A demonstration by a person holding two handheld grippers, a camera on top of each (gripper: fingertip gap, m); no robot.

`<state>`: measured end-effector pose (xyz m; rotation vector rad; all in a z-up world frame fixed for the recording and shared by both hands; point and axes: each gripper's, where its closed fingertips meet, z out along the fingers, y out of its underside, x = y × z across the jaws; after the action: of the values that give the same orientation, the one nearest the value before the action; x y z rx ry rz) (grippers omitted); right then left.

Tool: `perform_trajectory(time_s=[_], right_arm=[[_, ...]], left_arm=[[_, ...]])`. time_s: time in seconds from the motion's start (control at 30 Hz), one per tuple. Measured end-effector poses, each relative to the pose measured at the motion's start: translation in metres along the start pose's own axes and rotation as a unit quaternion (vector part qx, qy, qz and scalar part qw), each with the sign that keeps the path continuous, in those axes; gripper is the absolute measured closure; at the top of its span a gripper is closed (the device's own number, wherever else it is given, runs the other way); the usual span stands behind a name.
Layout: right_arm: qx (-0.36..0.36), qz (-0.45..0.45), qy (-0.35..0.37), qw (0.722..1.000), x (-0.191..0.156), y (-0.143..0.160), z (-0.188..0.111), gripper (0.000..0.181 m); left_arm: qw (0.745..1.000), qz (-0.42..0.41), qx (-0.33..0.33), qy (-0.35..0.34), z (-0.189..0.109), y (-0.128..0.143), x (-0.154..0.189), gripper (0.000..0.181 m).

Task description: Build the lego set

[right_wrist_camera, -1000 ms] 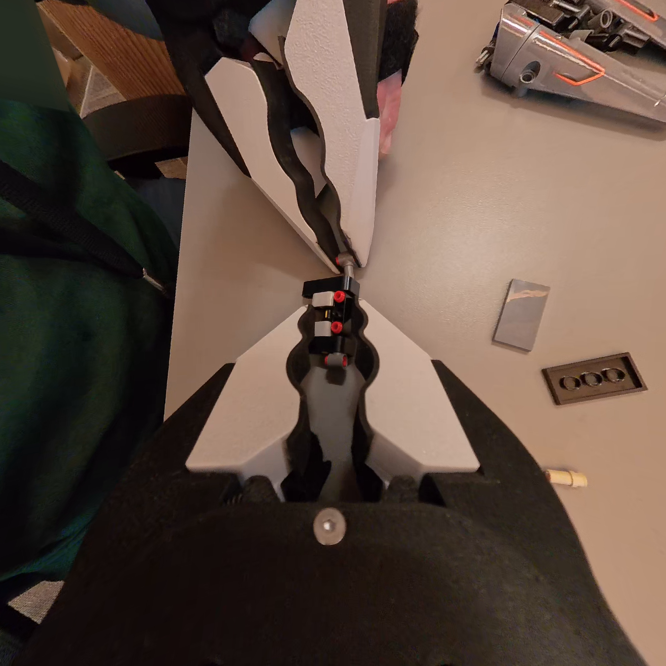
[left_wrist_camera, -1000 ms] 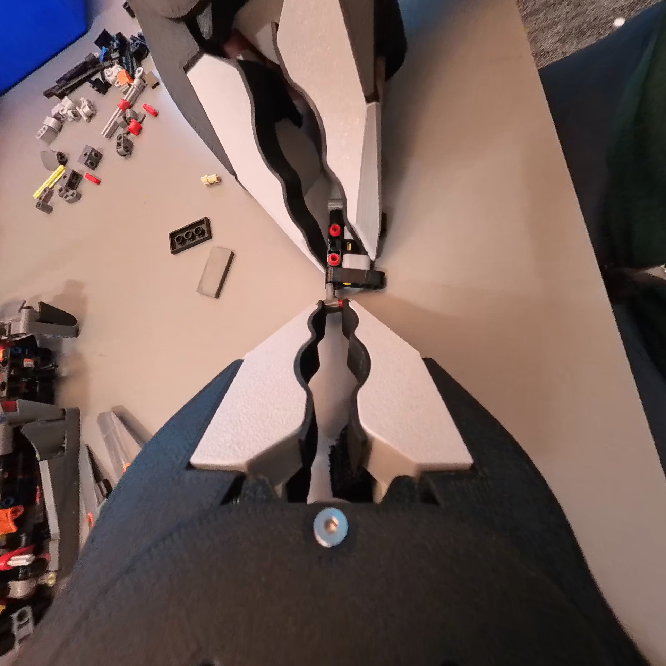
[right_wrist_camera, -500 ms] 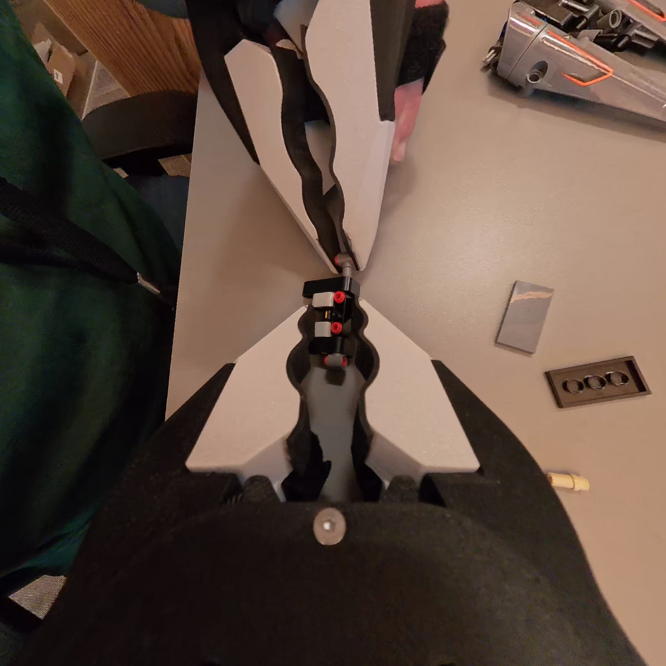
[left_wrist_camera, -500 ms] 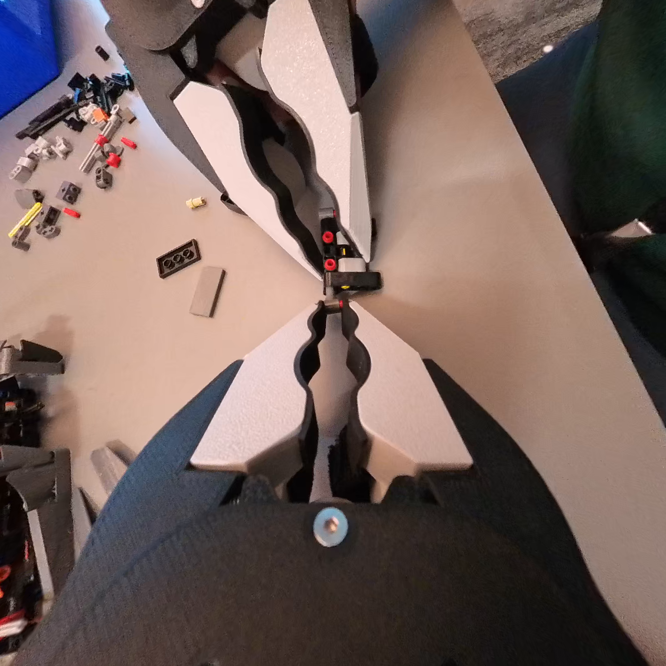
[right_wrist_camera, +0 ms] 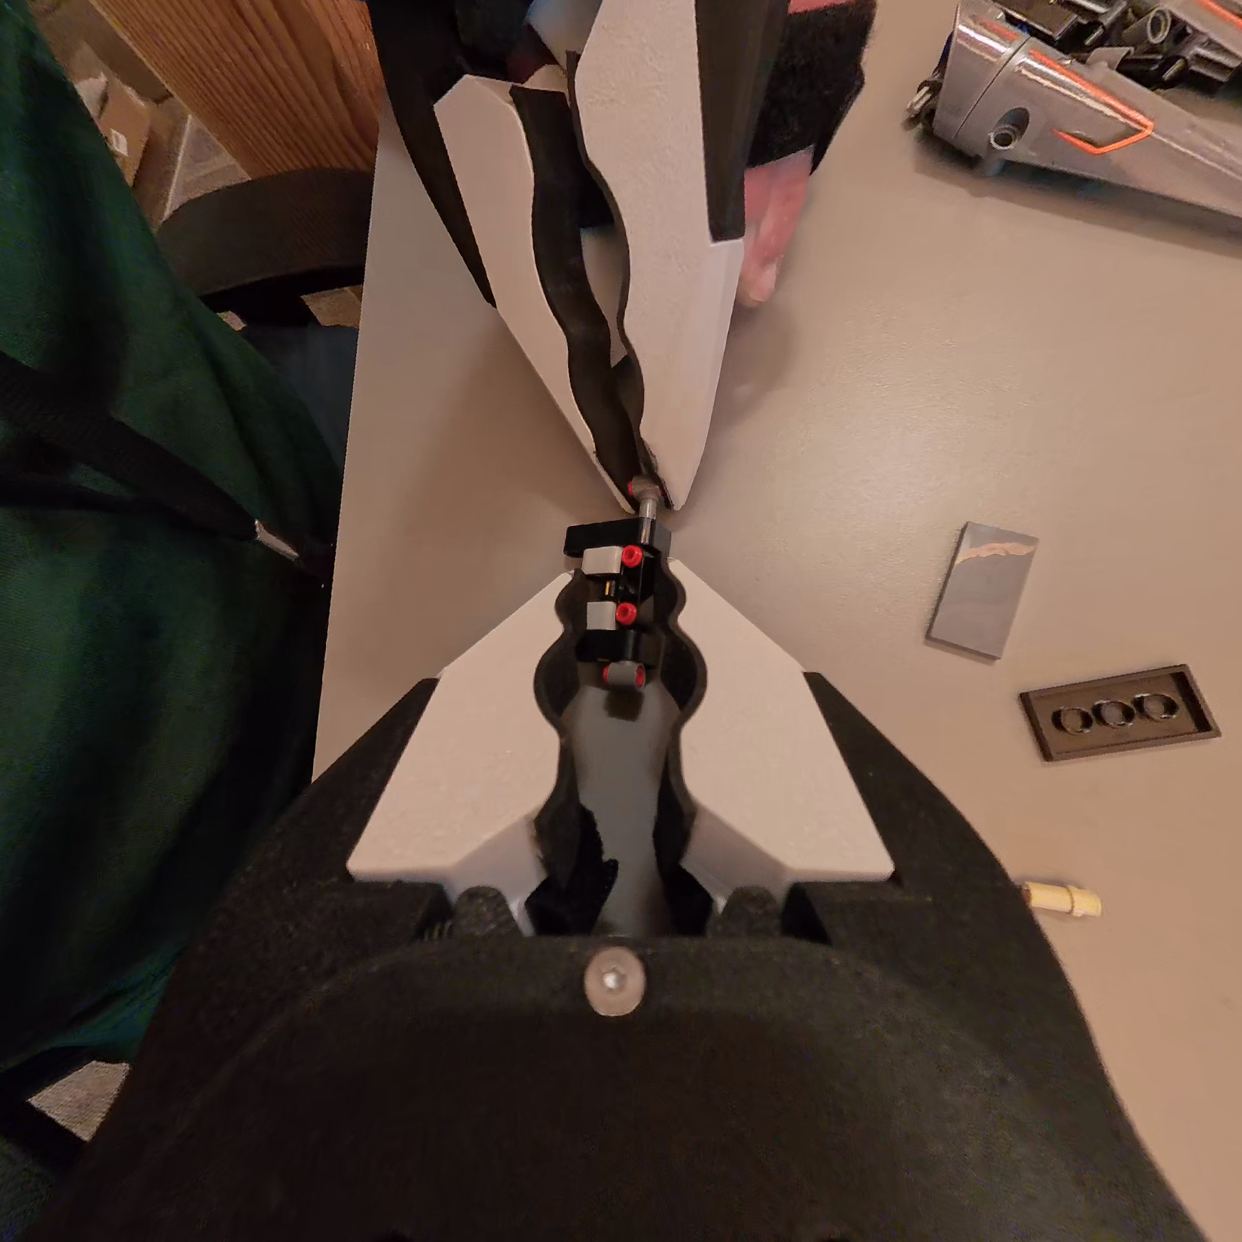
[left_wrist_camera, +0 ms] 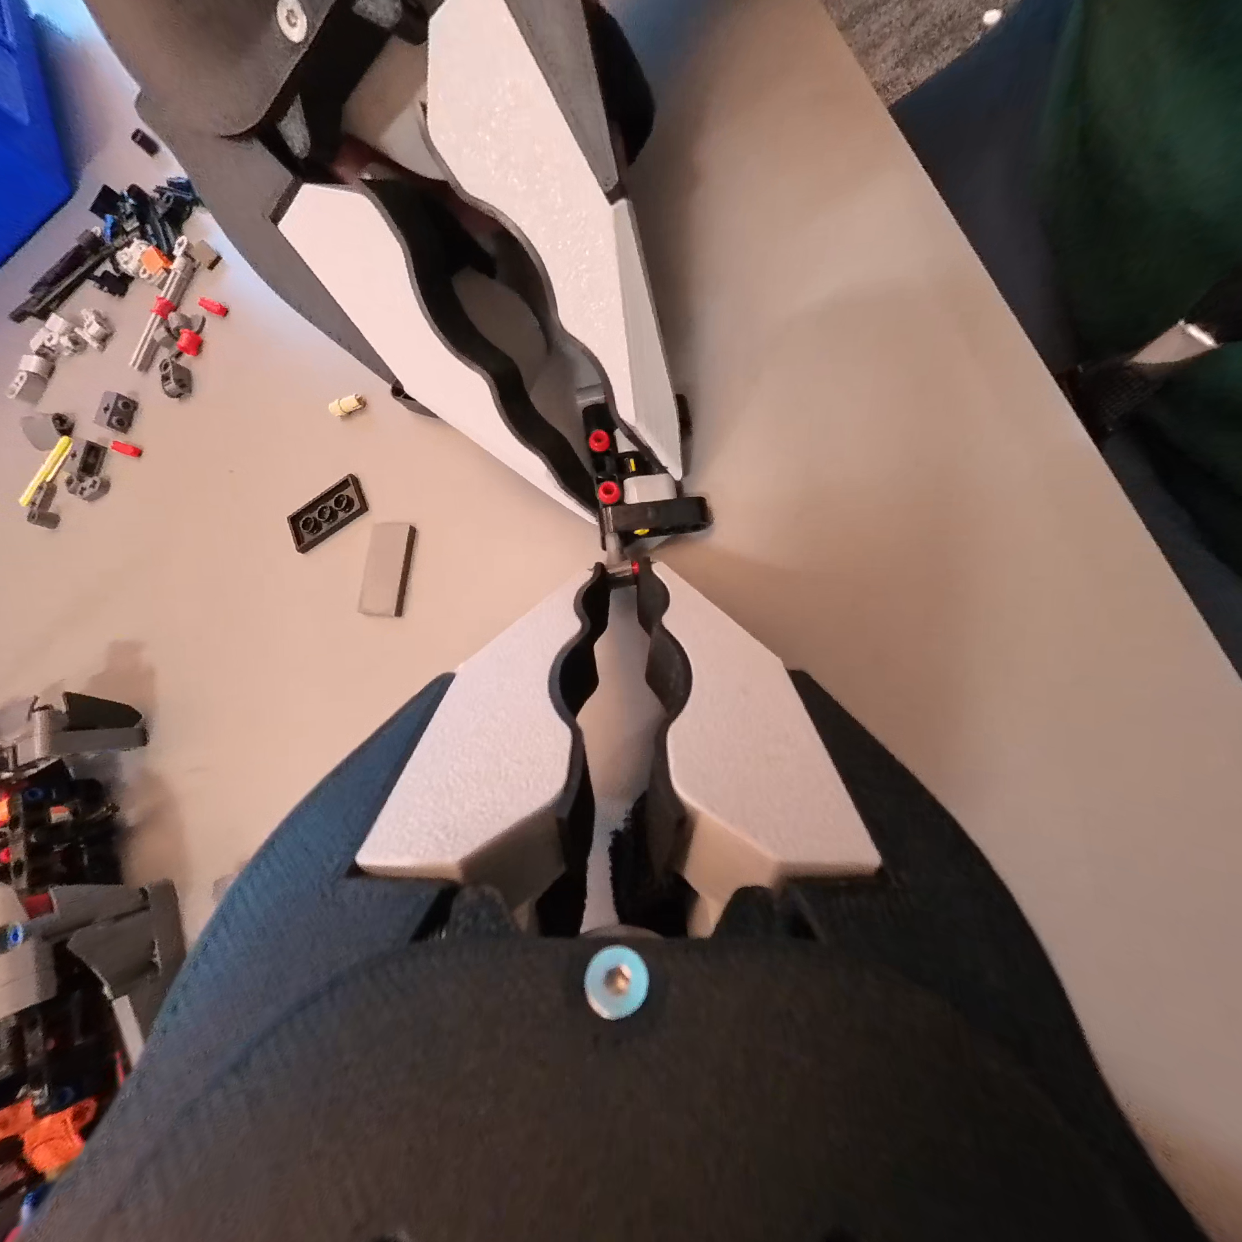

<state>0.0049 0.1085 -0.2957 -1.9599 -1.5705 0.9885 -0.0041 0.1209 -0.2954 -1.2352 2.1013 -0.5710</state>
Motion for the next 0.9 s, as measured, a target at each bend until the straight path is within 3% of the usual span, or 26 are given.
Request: perform_trajectory(time_s=[0.03,0.9], right_arm=[[0.000,0.000,0.000,1.000,0.0000,0.0000,0.0000,0.164],[-0.002,0.000,-0.006,1.000,-0.0008,0.0003,-0.0005,0.164]], left_arm=[[1.000,0.005,0.001,0.004,0.0000,0.0000,0.0000,0.175],[0.991,0.116,-0.010,0.069,0.0003,0.0004,0.0005,0.175]])
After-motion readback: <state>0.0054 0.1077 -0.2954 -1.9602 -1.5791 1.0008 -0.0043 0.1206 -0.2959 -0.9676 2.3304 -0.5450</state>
